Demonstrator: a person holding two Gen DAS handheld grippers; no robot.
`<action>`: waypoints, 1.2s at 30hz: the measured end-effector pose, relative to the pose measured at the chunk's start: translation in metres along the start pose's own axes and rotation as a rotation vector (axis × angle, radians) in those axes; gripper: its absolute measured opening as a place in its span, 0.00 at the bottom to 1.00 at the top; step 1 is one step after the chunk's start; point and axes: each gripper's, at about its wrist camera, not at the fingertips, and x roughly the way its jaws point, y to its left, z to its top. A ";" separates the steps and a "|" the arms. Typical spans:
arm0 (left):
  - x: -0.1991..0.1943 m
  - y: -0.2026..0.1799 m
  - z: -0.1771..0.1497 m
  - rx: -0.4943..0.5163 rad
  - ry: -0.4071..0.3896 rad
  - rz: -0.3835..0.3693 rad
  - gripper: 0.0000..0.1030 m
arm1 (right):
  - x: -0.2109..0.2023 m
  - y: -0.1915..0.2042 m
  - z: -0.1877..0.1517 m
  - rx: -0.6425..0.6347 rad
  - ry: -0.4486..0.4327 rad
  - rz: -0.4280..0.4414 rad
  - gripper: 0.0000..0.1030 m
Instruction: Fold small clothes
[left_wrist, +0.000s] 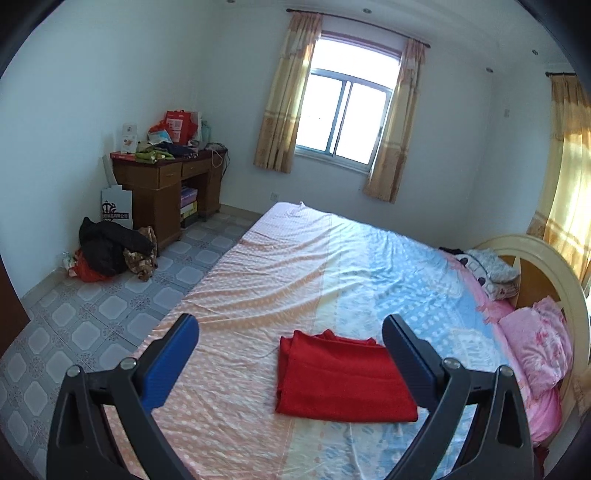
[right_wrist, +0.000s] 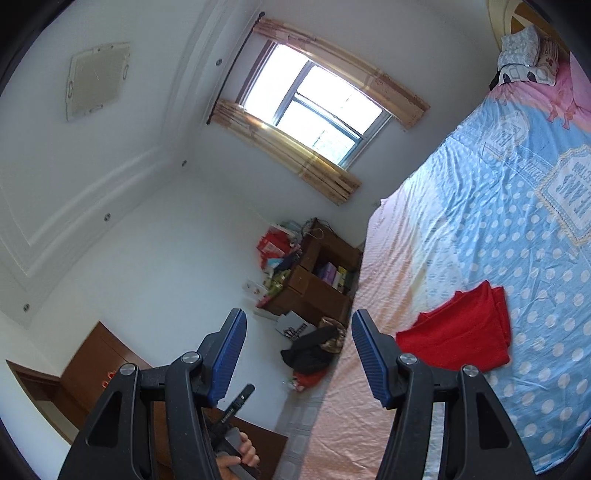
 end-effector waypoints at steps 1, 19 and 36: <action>-0.007 0.001 0.005 0.002 -0.008 -0.001 0.99 | -0.008 0.011 0.005 0.005 -0.018 -0.002 0.59; -0.133 0.040 0.093 -0.077 -0.113 0.125 0.99 | -0.109 0.158 0.046 -0.119 -0.231 -0.027 0.63; 0.084 0.038 -0.016 -0.005 0.181 0.069 1.00 | 0.122 -0.003 0.002 -0.239 0.074 -0.288 0.72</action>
